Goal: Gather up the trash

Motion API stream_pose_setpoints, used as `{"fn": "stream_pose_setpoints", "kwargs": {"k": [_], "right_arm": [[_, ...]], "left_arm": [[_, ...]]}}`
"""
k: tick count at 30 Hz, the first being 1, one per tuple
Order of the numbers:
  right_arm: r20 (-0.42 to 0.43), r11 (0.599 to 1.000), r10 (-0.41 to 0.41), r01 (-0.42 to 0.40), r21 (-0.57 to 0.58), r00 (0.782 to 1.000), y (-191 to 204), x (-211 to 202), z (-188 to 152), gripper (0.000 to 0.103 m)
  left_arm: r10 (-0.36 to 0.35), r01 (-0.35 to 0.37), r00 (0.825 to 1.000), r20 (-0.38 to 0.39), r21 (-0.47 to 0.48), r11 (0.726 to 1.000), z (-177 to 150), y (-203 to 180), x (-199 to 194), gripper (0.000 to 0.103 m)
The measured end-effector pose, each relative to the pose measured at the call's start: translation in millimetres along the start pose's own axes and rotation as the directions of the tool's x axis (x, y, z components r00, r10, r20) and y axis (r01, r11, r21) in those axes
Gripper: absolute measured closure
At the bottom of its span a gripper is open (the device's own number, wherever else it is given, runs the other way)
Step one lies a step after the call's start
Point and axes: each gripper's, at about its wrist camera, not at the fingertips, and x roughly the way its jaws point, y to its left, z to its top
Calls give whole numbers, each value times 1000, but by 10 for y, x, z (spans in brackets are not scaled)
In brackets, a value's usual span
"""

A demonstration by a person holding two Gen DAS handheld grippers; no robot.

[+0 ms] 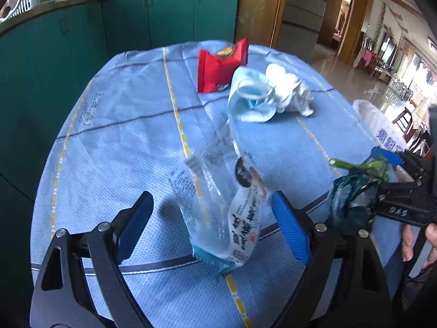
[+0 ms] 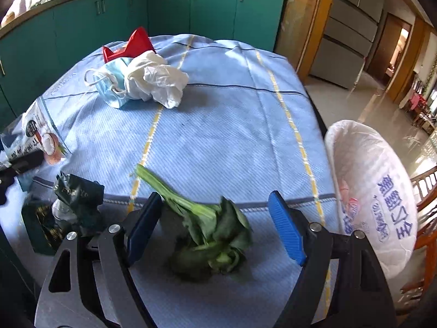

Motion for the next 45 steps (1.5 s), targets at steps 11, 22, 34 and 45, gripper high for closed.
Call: {"fn": "stream_pose_setpoints", "kwargs": {"k": [11,22,34,45], "right_arm": [[39,994,107,-107,7,994,14,-89,35,69],[93,992,117,-121,37,989,-221,-334,98,72],[5,991,132,-132,-17,991,-154,-136,-152,77],[224,980,-87,43,196,971,-1207,-1014,-164,81]], "left_arm": [[37,-39,999,30,53,998,-37,-133,-44,53],[61,-65,993,101,45,997,100,-175,-329,61],[53,-60,984,170,34,998,171,-242,-667,61],[-223,188,958,178,195,963,734,-1536,-614,60]]}}
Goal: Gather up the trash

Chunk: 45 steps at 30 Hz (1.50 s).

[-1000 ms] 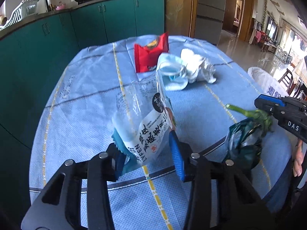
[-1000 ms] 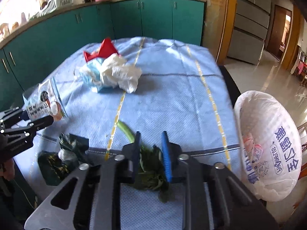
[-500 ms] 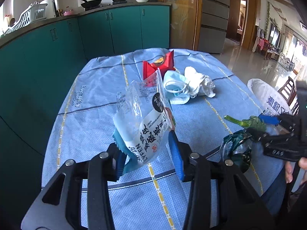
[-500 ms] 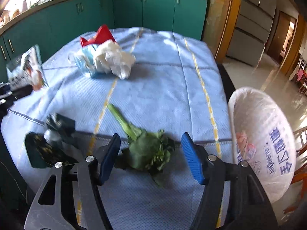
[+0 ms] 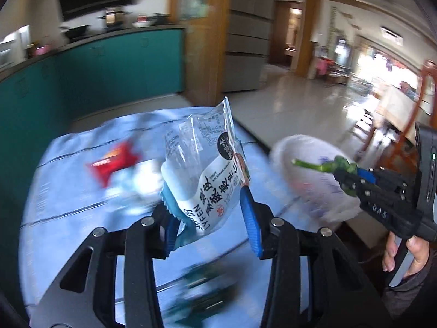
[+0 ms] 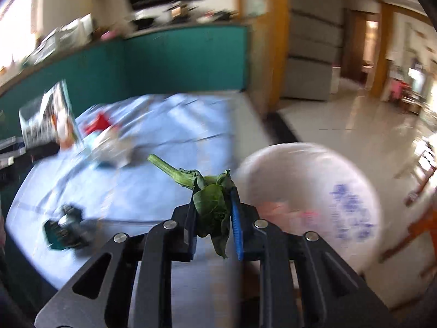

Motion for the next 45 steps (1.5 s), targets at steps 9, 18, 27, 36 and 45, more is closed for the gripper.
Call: {"fn": "stream_pose_setpoints", "kwargs": {"k": [9,18,27,36,45], "right_arm": [[-68,963,-186,196,185,980,-1140,-20,-192,81],[-147,942,-196,228,246,969,-1368,389,-401,31],[-56,993,103,-100,65,993,-7,269,-221,7],[-204,895,361,-400,-198,910,1713,410,-325,4],[-280,894,303,-373,-248,911,2093,616,-494,43]], "left_arm": [[-228,239,962,-149,63,969,304,-1299,1156,46],[-99,110,991,-95,118,987,123,-1164,857,8],[341,-343,939,-36,-80,936,-93,575,168,4],[297,-324,946,-131,-359,875,-493,1606,-174,4],[206,-232,970,-129,-233,944,-185,1392,476,4]]}}
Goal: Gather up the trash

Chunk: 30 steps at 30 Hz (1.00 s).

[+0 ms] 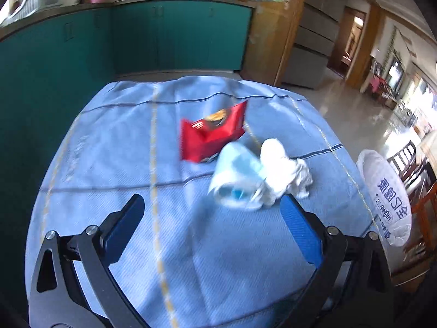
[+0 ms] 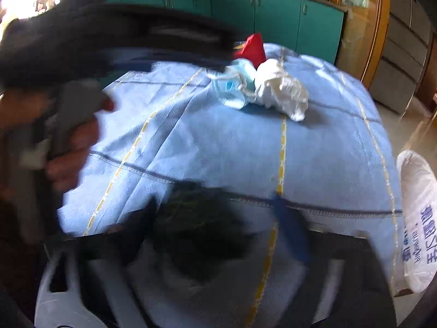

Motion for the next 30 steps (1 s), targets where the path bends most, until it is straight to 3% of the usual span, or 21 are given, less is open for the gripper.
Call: {"fn": "stream_pose_setpoints", "kwargs": {"k": [2,4,7,9,10,13,16,20,23,24,26,27,30], "right_arm": [[-1,1000,-4,4,14,1000,-38,-35,-49,43],[7,1000,-17,17,25,1000,-103,-129,-121,43],[16,999,-27,26,46,1000,-181,-214,-190,43],[23,997,-37,36,67,999,-257,-267,-239,43],[27,996,-44,41,76,999,-279,-281,-247,43],[38,992,-69,65,109,997,-405,-353,-256,43],[52,988,-96,89,129,994,-491,-421,-250,43],[72,979,-112,98,176,991,-666,-472,-197,43],[79,974,-103,85,211,991,-769,-467,-160,43],[85,971,-99,78,225,991,-804,-469,-144,43],[95,967,-106,80,244,990,-846,-482,-127,43],[98,964,-118,91,250,988,-861,-489,-120,42],[92,958,-141,113,263,986,-907,-506,-132,38]], "left_arm": [[-4,4,1000,23,7,1000,63,-51,58,4],[-15,15,1000,22,23,1000,123,-95,139,14],[-86,86,996,-36,5,996,145,-92,261,57],[-84,84,995,-46,0,996,106,-67,290,69],[-65,65,997,-36,12,998,82,-64,280,81],[-61,61,998,-33,19,998,-32,-11,163,90],[-90,90,995,-46,1,996,-204,55,-44,90],[-123,126,990,-69,50,991,-532,19,-447,90],[-97,103,992,-76,74,992,-658,8,-626,87],[-78,83,994,-70,80,993,-684,13,-676,82],[-36,41,998,-52,97,994,-714,4,-760,61],[-9,13,999,-36,108,994,-740,-1,-800,42],[130,-139,990,57,187,972,-799,-87,-892,31]]}}
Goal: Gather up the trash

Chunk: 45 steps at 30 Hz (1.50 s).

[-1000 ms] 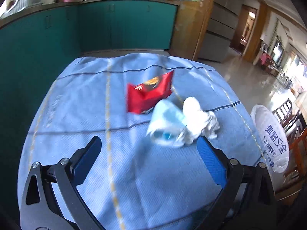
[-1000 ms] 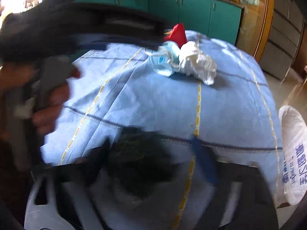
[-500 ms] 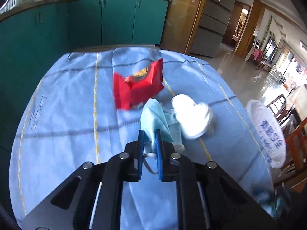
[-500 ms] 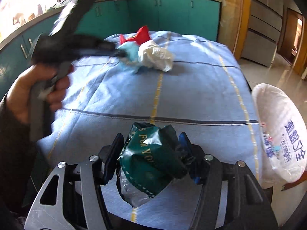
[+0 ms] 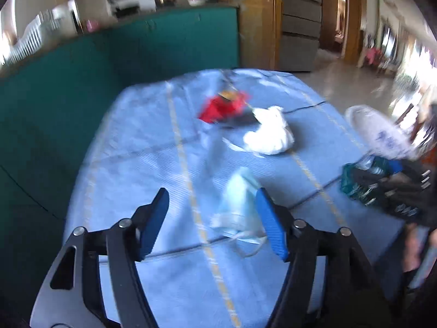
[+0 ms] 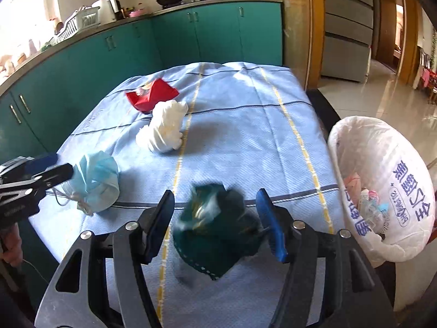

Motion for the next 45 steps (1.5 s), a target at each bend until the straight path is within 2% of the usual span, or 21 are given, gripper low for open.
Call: {"fn": "stream_pose_setpoints", "kwargs": {"k": [2,4,16,18,28,38,42,45], "right_arm": [[1,1000,-7,7,4,1000,-22,-24,-18,34],[7,1000,-18,18,9,1000,-58,-62,-41,30],[9,997,-74,74,20,997,-181,-152,-139,19],[2,997,-79,79,23,997,-184,-154,-175,14],[-37,995,-94,94,14,995,-219,-92,-319,13],[-49,994,-111,111,-9,993,-209,-46,-360,13],[-62,994,-107,106,-21,992,-178,33,-380,13],[-71,993,-115,112,-41,991,-107,96,-391,13]], "left_arm": [[30,-31,999,14,43,999,-9,-69,-36,25],[15,-15,1000,15,46,999,-8,-94,-45,21],[-17,17,1000,-13,52,999,-58,-167,5,17],[-27,27,1000,-16,50,998,-65,-175,25,16],[-154,154,987,-42,-17,988,-117,-272,264,14],[-130,128,989,-74,-37,991,-121,-310,430,14],[-86,85,993,-85,-16,996,-98,-379,437,14],[-84,84,994,-76,-6,996,-75,-419,424,14]]}}
